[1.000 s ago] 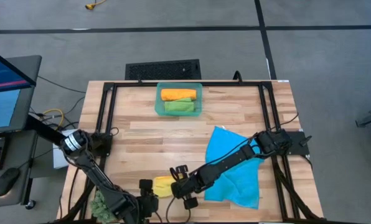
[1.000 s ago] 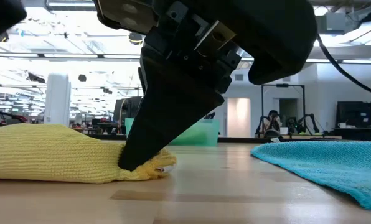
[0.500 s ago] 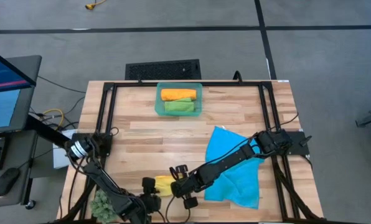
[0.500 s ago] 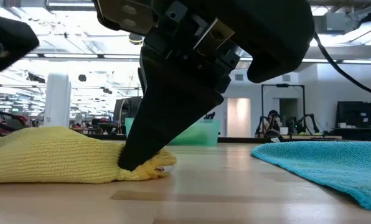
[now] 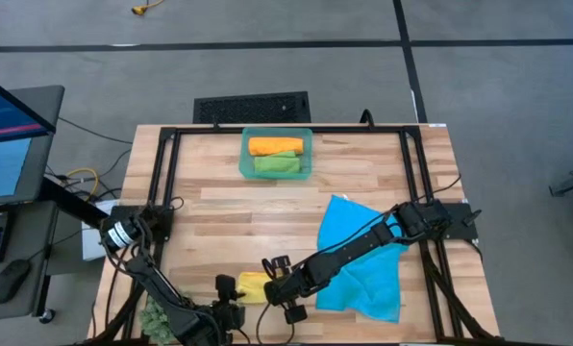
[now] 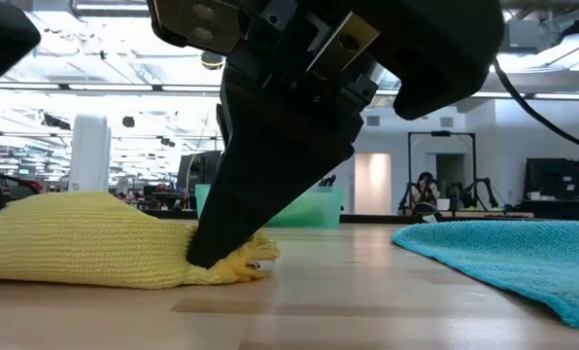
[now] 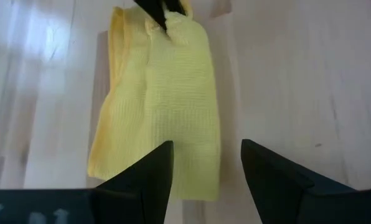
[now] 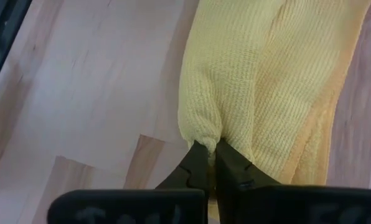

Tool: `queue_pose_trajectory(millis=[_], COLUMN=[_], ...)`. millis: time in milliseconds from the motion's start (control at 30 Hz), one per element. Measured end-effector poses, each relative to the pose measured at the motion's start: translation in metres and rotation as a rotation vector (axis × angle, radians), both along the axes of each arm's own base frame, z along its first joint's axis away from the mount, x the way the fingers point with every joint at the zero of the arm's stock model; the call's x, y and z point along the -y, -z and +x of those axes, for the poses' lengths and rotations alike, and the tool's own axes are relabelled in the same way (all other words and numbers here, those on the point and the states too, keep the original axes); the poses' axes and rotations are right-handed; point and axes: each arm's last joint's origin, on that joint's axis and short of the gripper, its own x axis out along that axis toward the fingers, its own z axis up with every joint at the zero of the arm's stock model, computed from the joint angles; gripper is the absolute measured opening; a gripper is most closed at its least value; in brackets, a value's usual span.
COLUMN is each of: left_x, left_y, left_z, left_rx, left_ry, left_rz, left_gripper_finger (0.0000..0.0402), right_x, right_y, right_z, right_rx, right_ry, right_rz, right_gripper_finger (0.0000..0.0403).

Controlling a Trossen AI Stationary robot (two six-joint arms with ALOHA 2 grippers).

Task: Roll microfiber towels into tight, uniform cylinder then place into a basket
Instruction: Fold the yellow towel

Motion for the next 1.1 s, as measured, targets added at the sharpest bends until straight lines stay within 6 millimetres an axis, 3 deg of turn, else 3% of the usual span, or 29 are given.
queue_pose_trajectory(millis=[333, 667, 800, 1000, 1100], left_x=[-0.009, -0.017, -0.019, -0.02, -0.017], left_y=[0.01, 0.02, 0.021, 0.017, 0.008], left_z=[0.006, 0.016, 0.019, 0.022, 0.024], left_rx=[-0.067, -0.139, -0.166, -0.21, -0.224], left_ry=[0.015, -0.018, -0.044, -0.093, -0.119], left_rz=[0.084, 0.049, 0.003, -0.086, -0.153], left_gripper_finger=[0.0182, 0.0173, 0.013, 0.0021, 0.0012], right_x=[-0.001, -0.001, -0.002, -0.003, -0.009], right_y=[0.0, 0.0, 0.0, 0.0, 0.0], right_z=[-0.001, -0.001, -0.001, -0.002, -0.005], right_rx=[-0.009, -0.012, -0.016, -0.018, -0.021], right_ry=[-0.017, -0.023, -0.03, -0.034, -0.052], right_rz=[0.016, 0.022, 0.031, 0.031, 0.044], right_gripper_finger=[0.0021, 0.0026, 0.0019, 0.0032, 0.0027])
